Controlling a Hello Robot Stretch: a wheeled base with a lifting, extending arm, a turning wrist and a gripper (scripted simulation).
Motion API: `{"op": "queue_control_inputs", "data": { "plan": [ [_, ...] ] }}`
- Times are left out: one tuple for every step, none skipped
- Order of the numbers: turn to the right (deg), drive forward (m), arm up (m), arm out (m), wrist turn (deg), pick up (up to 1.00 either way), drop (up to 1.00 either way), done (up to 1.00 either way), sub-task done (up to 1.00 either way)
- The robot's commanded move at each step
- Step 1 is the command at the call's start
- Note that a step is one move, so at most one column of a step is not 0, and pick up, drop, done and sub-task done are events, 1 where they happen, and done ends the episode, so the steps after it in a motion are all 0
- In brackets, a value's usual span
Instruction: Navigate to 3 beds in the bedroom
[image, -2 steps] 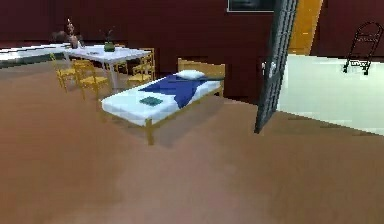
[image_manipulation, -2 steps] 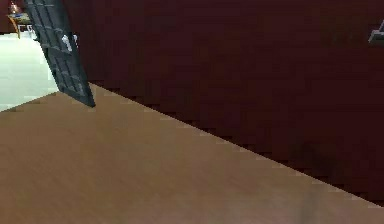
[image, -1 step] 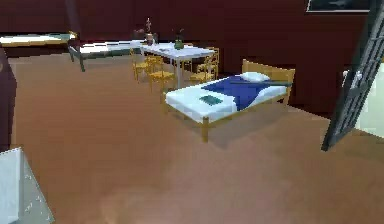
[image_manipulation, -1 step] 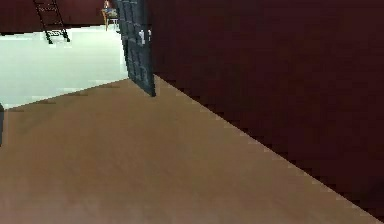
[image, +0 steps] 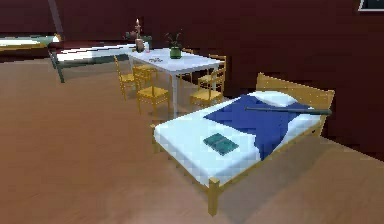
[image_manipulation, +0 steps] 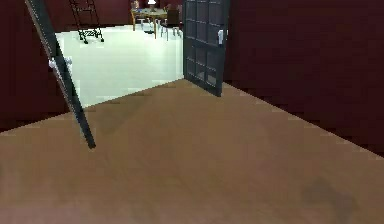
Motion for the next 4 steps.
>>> {"op": "queue_control_inputs", "data": {
  "plan": [
    [0.0, 0.35, 0.0, 0.0, 0.0, 0.0, 0.0, 0.0, 0.0],
    [18.0, 0.0, 0.0, 0.0, 0.0, 0.0, 0.0, 0.0, 0.0],
    [0.0, 0.0, 0.0, 0.0, 0.0, 0.0, 0.0, 0.0, 1.0],
    [-45.0, 0.0, 0.0, 0.0, 0.0, 0.0, 0.0, 0.0, 0.0]
  ]
}}
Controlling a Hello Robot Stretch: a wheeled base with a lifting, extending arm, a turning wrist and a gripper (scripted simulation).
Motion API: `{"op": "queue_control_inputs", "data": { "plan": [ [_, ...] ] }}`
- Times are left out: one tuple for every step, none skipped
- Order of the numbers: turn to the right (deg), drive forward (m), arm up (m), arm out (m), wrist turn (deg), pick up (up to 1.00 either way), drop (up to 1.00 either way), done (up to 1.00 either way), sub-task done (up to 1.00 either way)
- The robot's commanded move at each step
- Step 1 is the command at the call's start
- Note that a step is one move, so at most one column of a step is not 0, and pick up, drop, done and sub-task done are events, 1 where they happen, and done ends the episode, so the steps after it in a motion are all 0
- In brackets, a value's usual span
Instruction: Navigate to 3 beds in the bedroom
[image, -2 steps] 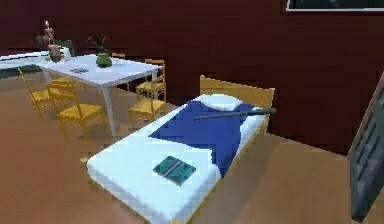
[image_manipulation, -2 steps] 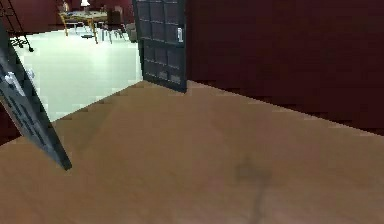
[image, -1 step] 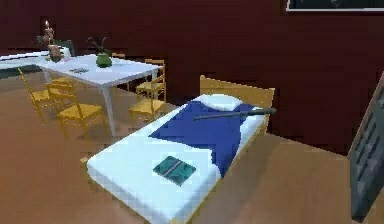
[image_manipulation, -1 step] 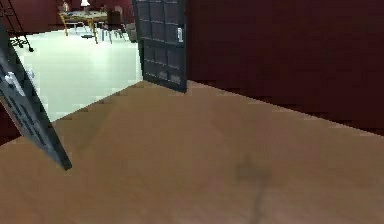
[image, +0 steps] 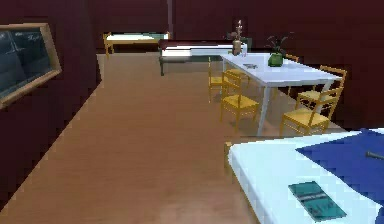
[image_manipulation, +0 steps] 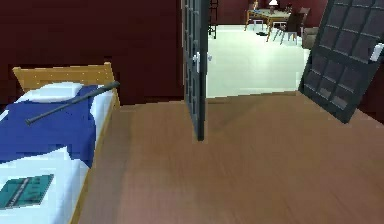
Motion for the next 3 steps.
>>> {"op": "queue_control_inputs", "data": {
  "plan": [
    [-9.0, 0.0, 0.0, 0.0, 0.0, 0.0, 0.0, 0.0, 0.0],
    [0.0, 1.0, 0.0, 0.0, 0.0, 0.0, 0.0, 0.0, 0.0],
    [0.0, 1.0, 0.0, 0.0, 0.0, 0.0, 0.0, 0.0, 0.0]
  ]
}}
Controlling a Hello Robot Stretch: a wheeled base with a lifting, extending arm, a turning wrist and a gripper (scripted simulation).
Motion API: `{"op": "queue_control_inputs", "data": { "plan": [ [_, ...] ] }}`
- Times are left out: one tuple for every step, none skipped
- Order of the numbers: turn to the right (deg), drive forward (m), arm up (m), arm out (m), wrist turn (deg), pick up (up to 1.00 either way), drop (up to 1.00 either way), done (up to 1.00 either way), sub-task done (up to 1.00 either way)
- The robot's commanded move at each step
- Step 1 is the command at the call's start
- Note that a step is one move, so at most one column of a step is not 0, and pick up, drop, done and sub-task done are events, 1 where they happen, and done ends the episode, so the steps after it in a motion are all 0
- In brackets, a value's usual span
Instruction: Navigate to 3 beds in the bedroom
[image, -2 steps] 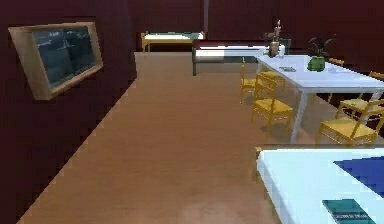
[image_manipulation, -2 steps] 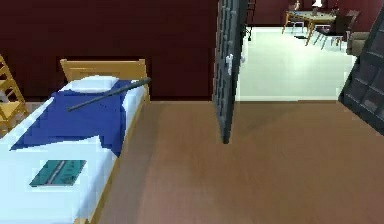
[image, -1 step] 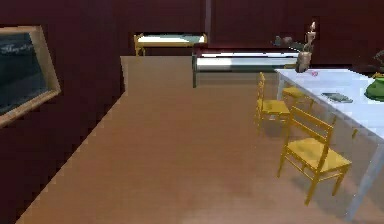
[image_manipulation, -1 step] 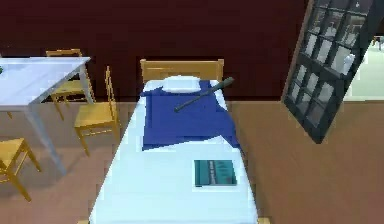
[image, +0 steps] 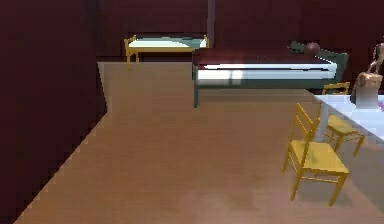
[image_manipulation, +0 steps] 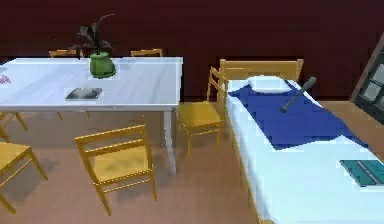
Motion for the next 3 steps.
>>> {"op": "queue_control_inputs", "data": {
  "plan": [
    [0.0, 1.0, 0.0, 0.0, 0.0, 0.0, 0.0, 0.0, 0.0],
    [0.0, 1.0, 0.0, 0.0, 0.0, 0.0, 0.0, 0.0, 0.0],
    [-6.0, 0.0, 0.0, 0.0, 0.0, 0.0, 0.0, 0.0, 0.0]
  ]
}}
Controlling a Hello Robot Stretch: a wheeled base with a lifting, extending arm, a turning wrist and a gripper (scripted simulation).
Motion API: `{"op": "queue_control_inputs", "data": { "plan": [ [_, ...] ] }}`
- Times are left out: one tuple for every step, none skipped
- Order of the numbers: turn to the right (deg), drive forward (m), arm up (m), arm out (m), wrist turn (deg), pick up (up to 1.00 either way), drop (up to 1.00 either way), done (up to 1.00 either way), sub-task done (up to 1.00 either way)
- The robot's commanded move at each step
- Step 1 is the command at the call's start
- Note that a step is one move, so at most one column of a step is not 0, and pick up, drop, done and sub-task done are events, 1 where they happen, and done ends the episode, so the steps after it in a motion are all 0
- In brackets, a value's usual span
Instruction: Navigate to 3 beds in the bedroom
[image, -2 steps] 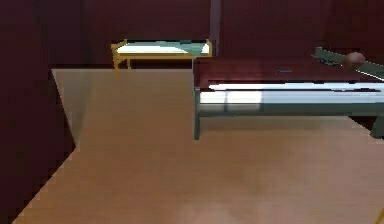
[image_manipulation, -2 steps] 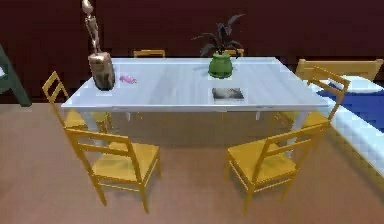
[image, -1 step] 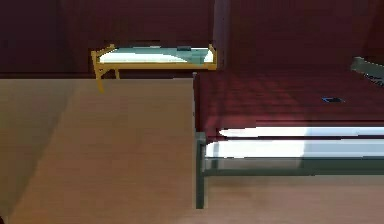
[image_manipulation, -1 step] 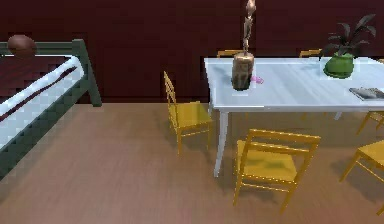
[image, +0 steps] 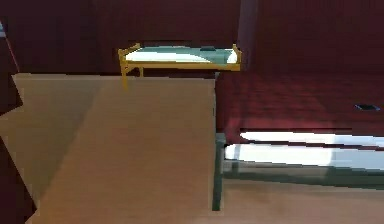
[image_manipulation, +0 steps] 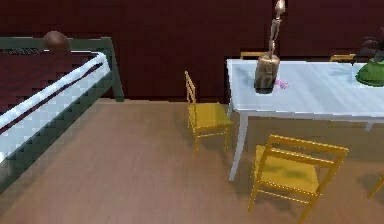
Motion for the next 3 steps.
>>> {"op": "queue_control_inputs", "data": {
  "plan": [
    [0.0, 0.5, 0.0, 0.0, 0.0, 0.0, 0.0, 0.0, 0.0],
    [45.0, 0.0, 0.0, 0.0, 0.0, 0.0, 0.0, 0.0, 0.0],
    [0.0, 0.0, 0.0, 0.0, 0.0, 0.0, 0.0, 1.0, 0.0]
  ]
}}
